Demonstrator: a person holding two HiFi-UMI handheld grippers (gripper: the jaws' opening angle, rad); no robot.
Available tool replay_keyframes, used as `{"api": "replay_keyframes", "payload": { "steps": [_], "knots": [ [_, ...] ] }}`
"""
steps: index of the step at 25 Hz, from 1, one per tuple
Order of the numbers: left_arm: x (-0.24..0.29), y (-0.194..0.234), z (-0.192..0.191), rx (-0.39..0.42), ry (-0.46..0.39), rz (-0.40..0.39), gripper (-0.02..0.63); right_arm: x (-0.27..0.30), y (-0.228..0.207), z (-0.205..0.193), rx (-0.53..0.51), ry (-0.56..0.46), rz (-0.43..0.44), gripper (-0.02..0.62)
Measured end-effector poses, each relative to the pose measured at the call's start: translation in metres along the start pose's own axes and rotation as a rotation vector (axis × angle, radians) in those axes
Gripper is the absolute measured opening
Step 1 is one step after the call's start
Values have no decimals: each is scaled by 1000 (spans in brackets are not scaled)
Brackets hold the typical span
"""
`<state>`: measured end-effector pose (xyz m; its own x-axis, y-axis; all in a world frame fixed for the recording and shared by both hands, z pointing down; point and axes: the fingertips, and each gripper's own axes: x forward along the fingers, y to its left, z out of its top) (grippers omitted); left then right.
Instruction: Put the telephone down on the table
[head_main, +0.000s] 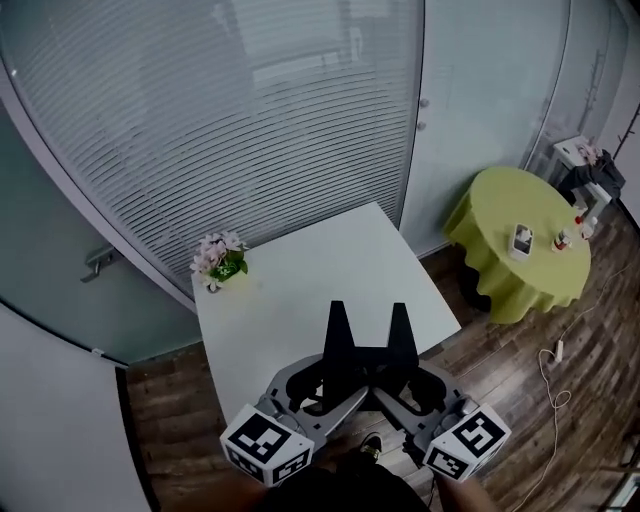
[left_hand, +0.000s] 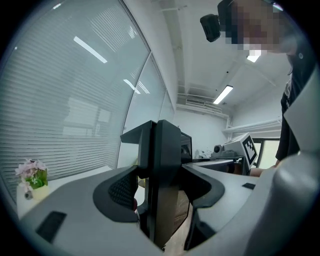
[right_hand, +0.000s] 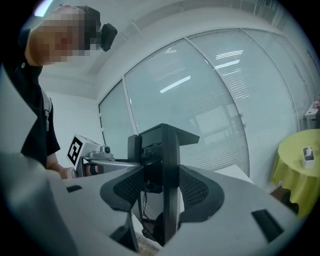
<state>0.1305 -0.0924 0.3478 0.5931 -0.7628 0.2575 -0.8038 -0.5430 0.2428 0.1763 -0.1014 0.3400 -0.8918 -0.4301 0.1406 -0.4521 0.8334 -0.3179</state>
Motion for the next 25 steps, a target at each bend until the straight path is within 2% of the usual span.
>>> {"api": "replay_keyframes", "payload": {
  "steps": [6,11,17,25],
  "knots": [
    [23,-1,-4,-47,-14,131,267,-1,-28,-3,4,50,123,233],
    [27,10,-10,-78,-14,192,267,11,-35,-8,14,79,185,233],
    [34,33,-13,-102,-22,228,267,34,-48,-12,13,110,219,233],
    [52,87,-11,-132,-25,220,267,84,-74,-12,8,159,211,233]
  ]
}}
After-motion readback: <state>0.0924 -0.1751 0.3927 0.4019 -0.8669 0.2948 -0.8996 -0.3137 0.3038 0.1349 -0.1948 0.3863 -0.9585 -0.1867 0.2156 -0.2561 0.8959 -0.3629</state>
